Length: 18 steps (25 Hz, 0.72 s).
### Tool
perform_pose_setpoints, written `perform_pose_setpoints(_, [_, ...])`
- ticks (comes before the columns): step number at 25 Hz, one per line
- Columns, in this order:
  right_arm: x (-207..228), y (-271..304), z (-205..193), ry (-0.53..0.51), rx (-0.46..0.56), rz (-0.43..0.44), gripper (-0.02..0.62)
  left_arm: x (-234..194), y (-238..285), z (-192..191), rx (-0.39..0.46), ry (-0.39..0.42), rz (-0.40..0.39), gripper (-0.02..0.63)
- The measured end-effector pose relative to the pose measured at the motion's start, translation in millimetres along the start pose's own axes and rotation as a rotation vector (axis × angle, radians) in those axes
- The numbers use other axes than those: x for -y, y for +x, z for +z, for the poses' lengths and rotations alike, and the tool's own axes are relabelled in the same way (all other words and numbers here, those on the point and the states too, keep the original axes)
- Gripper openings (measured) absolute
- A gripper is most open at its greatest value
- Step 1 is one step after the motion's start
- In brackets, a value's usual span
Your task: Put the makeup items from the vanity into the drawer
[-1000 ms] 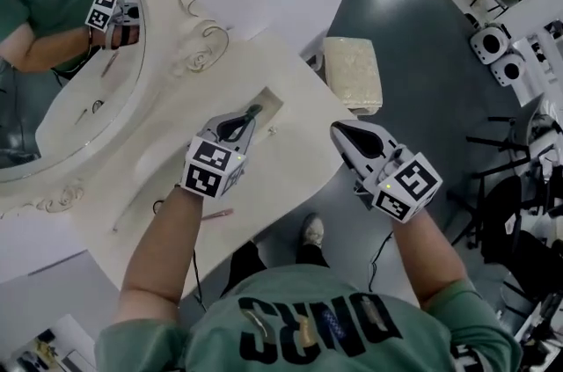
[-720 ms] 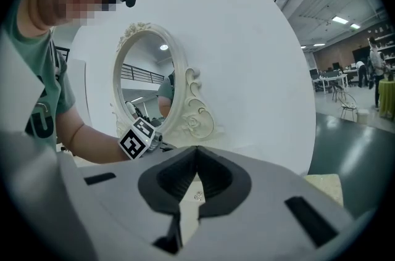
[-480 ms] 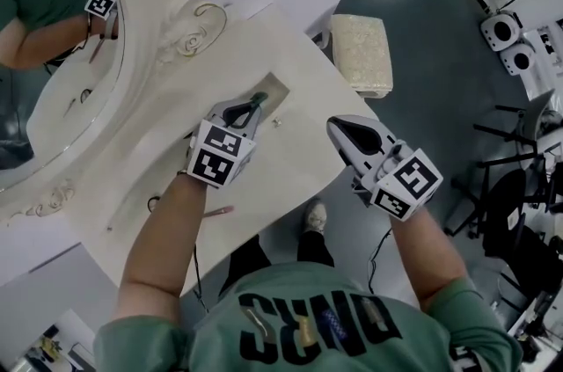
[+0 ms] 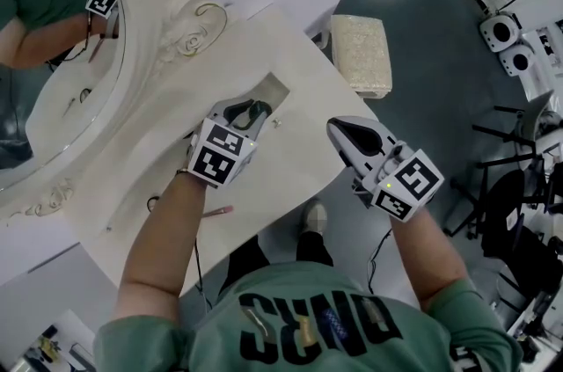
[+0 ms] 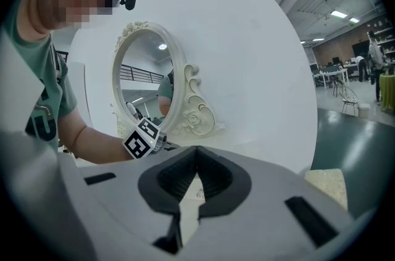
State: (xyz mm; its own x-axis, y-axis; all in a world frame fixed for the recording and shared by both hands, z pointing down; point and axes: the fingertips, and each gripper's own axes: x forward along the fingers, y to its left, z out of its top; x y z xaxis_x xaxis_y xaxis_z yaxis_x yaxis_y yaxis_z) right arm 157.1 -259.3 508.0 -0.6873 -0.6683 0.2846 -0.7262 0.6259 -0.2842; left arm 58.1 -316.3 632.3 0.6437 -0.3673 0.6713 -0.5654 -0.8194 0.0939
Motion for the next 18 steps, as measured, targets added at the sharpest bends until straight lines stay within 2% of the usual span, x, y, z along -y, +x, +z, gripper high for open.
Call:
perform_pose_setpoints(9, [-5,-5,0,0.003,0.007,-0.003,0.008,2,-10,4,0.032,-0.001,0.015,0.12])
perform_pose_setpoints(13, [-9,-12,8,0.009,0.023,-0.009,0.008,9,-31,23,0.109,-0.013,0.018,0.108])
perform_pose_setpoints(18, [-22,-35,32,-0.006,0.046,-0.019,0.008,31,-84,57,0.238,-0.043,0.012,0.075])
